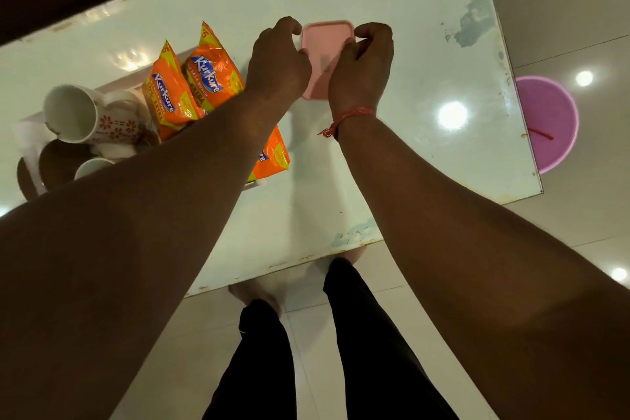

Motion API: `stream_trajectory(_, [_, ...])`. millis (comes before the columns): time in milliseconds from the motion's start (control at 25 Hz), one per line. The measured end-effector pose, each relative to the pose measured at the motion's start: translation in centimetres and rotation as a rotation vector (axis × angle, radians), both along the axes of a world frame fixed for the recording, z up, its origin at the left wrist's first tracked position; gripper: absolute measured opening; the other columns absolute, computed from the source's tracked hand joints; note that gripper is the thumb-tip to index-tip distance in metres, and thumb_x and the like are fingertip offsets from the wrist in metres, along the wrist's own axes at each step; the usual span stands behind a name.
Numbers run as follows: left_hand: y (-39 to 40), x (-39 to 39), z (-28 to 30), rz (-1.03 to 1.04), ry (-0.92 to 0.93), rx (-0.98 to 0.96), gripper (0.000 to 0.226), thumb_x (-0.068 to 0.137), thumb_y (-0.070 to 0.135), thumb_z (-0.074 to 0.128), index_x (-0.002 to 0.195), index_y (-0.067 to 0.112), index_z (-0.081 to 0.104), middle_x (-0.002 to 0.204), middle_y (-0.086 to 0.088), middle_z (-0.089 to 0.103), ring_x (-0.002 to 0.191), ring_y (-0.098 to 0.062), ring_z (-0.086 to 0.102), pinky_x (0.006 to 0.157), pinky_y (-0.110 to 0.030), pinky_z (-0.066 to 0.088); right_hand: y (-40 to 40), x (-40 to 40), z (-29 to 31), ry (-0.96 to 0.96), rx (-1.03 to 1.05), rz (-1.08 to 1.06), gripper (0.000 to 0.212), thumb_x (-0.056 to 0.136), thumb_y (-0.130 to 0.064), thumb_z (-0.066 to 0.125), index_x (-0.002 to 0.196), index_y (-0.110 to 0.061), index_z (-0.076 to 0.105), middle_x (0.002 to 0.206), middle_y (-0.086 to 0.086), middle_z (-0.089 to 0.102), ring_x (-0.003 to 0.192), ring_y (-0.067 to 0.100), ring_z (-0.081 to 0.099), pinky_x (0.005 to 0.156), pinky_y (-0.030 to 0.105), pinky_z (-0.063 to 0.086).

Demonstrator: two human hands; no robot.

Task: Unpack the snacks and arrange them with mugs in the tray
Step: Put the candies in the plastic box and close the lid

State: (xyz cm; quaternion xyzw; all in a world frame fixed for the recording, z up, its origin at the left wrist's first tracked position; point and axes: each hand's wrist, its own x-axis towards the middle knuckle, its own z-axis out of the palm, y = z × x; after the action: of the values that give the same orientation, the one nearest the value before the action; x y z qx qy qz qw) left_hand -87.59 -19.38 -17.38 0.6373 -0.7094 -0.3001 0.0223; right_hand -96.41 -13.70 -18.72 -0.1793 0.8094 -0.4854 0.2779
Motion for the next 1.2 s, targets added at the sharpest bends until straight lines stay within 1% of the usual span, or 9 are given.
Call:
stream_trajectory(160, [0.3,-0.2,0.0,0.019,0.037,-0.011,0.035,0.100,0.019,0.052,0.134,0.014,0.054,0.135,-0.008,0.062,0.122,-0.023,0.059,0.092,-0.024,0.044,-0.2,-0.3,-0.2,0.005,-0.034,-0.021,0.018,0.088,0.006,0.049,0.102,-0.002,0.057,0.092,0.005,0.053,0.082,0.020,0.052,0.087,0.040,0.049])
stream_trajectory(320, [0.4,-0.3,-0.2,0.023,0.031,0.005,0.037,0.096,0.012,0.055,0.133,0.012,0.055,0.130,-0.011,0.065,0.119,-0.026,0.061,0.096,-0.031,0.048,0.3,-0.1,-1.0,0.045,0.110,0.045,0.017,0.093,-0.003,0.052,0.109,-0.007,0.056,0.108,0.007,0.054,0.097,0.025,0.057,0.091,0.038,0.047])
stream_trajectory(400, [0.4,-0.2,-0.3,0.006,0.020,0.007,0.039,0.096,0.011,0.057,0.135,0.012,0.053,0.130,-0.011,0.065,0.119,-0.026,0.062,0.099,-0.033,0.049,0.6,-0.3,-1.4,0.087,0.115,0.132,0.025,0.094,-0.002,0.049,0.117,-0.010,0.055,0.113,0.009,0.051,0.100,0.027,0.057,0.088,0.037,0.048])
stream_trajectory(520, [0.7,-0.1,-0.8,-0.019,0.016,0.001,0.045,0.097,0.014,0.059,0.140,0.015,0.050,0.131,-0.011,0.065,0.121,-0.027,0.061,0.105,-0.037,0.049,1.2,-0.8,-1.9,0.248,0.092,0.307,0.036,0.093,-0.001,0.041,0.125,-0.012,0.054,0.117,0.012,0.051,0.102,0.029,0.056,0.084,0.037,0.049])
stream_trajectory(680, [1.1,-0.2,-1.0,-0.011,0.002,-0.023,0.047,0.098,0.015,0.057,0.143,0.015,0.047,0.134,-0.012,0.062,0.126,-0.028,0.058,0.104,-0.038,0.047,1.5,-1.7,-2.3,0.451,0.190,0.543,0.039,0.095,-0.013,0.034,0.130,-0.010,0.050,0.120,0.014,0.052,0.102,0.031,0.054,0.079,0.039,0.050])
stream_trajectory(800, [1.4,-0.4,-0.4,-0.016,-0.029,-0.008,0.048,0.099,0.014,0.052,0.146,0.014,0.043,0.138,-0.013,0.059,0.130,-0.030,0.054,0.104,-0.039,0.044,1.1,-2.3,-1.7,0.427,0.212,0.632,0.043,0.095,-0.015,0.033,0.135,-0.011,0.047,0.123,0.015,0.051,0.103,0.033,0.056,0.080,0.038,0.050])
stream_trajectory(880, [1.7,-0.6,-0.1,-0.004,-0.029,0.027,0.050,0.099,0.012,0.051,0.147,0.011,0.041,0.142,-0.014,0.055,0.132,-0.032,0.051,0.106,-0.039,0.043,0.9,-2.9,-1.4,0.368,0.190,0.638,0.043,0.095,-0.011,0.036,0.136,-0.011,0.048,0.125,0.015,0.052,0.104,0.034,0.057,0.082,0.037,0.049])
stream_trajectory(1000, [2.8,-0.2,0.1,0.034,-0.050,0.064,0.056,0.095,0.012,0.054,0.147,0.007,0.037,0.144,-0.018,0.050,0.133,-0.033,0.049,0.106,-0.036,0.041,0.9,-3.1,-1.3,0.313,0.161,0.643,0.046,0.092,-0.003,0.042,0.137,-0.013,0.052,0.125,0.012,0.056,0.108,0.028,0.059,0.090,0.038,0.049])
stream_trajectory(1200, [5.8,1.0,0.4,0.044,-0.060,0.166,0.083,0.094,0.012,0.060,0.157,0.005,0.008,0.151,-0.020,0.037,0.136,-0.032,0.044,0.106,-0.032,0.039,2.2,-1.6,-1.5,0.270,0.156,0.669,0.047,0.091,-0.002,0.046,0.135,-0.017,0.055,0.123,0.007,0.059,0.103,0.024,0.062,0.090,0.033,0.049])
